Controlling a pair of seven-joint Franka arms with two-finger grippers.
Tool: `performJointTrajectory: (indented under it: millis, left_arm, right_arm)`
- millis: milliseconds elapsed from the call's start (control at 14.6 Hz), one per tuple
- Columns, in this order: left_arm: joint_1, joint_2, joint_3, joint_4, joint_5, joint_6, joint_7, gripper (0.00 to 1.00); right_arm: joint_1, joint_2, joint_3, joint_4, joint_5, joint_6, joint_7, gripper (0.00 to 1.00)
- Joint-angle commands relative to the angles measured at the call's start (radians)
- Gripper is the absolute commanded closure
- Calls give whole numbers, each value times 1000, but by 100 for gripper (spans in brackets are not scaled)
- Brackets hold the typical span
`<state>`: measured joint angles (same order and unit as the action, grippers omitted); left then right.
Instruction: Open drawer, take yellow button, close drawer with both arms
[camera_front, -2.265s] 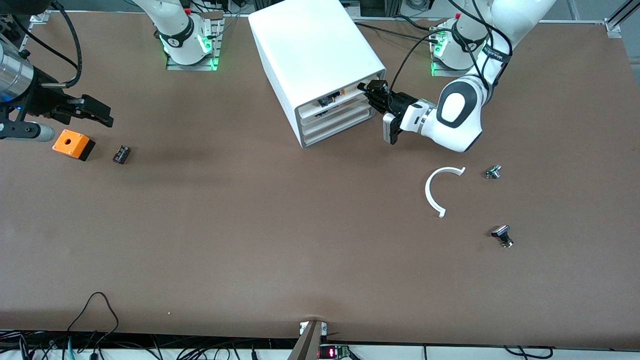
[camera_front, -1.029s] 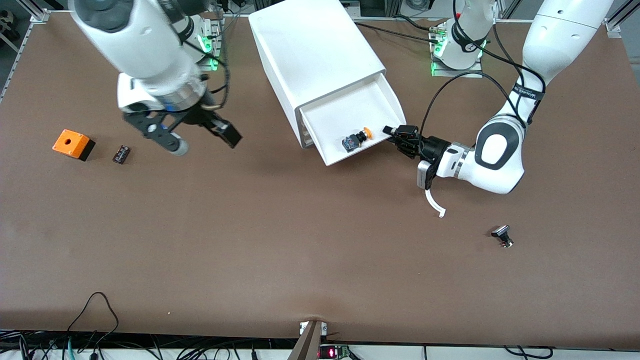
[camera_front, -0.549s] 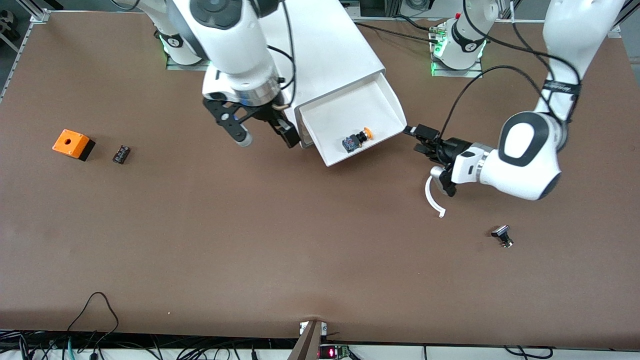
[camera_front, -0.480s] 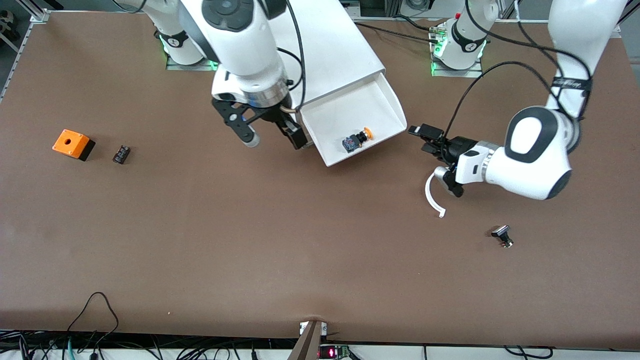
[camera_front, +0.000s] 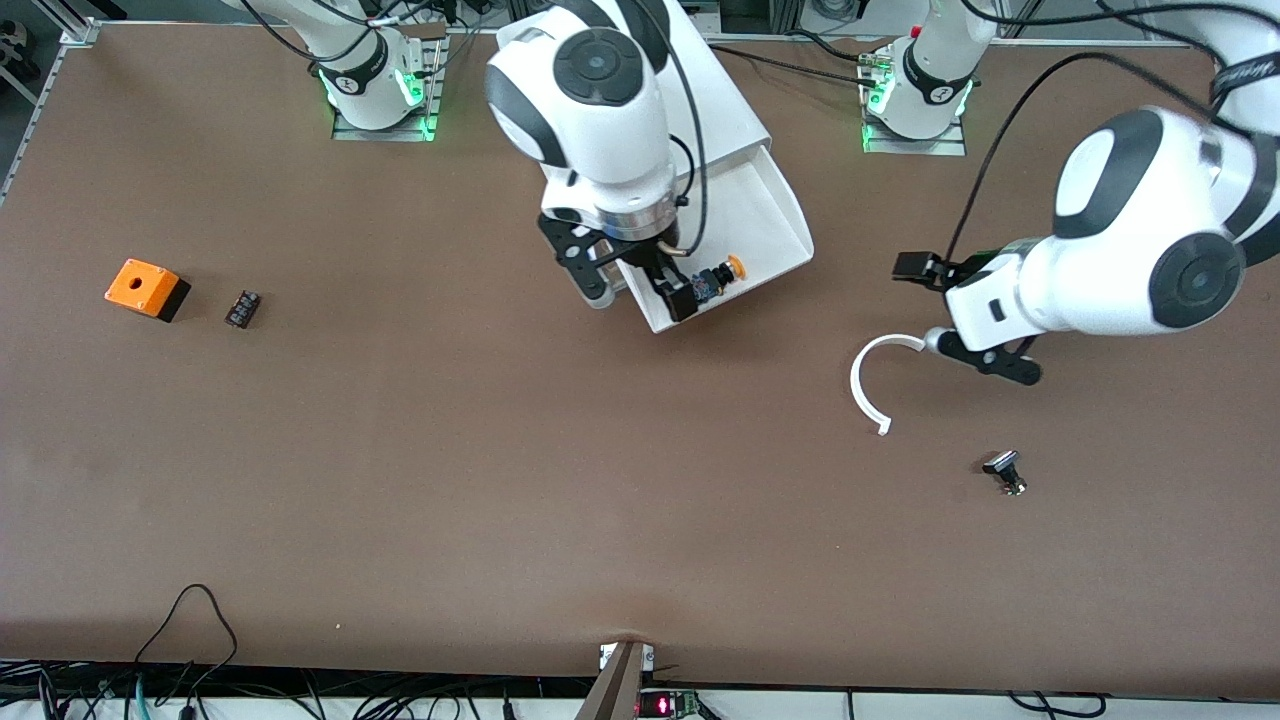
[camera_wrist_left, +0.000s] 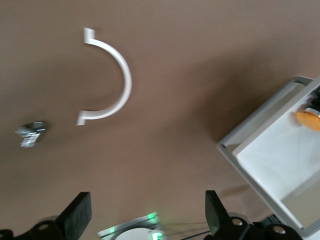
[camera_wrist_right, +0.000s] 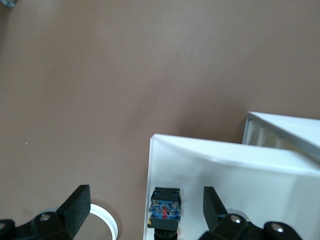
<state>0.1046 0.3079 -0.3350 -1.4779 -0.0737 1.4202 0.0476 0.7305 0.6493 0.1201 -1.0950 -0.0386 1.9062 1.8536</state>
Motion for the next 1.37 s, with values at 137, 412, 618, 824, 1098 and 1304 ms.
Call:
performJointTrajectory:
  millis: [137,412,618,824,1098,1304]
  left_arm:
    - [12,37,17,234,114,-124,4,0]
    - [11,26,10,263,196,-113,-14,0]
    - [21,37,11,265,180,-104,-89,0]
    - [21,37,13,263,184,-104,-94,0]
    - [23,36,11,261,183,-109,-95,0]
    - [7,33,4,263,183,-112,-149,0]
  right_arm:
    - [52,72,-10,47,-12,28,65,0]
    - [87,105,-8,44,-10,28,94,0]
    - [102,125,-8,43,-10,42,102,1]
    - [105,133,-8,43,-10,47,93,20]
    - [106,128,-8,44,-10,39,82,93]
    - [102,124,-8,49,-10,36,82,100]
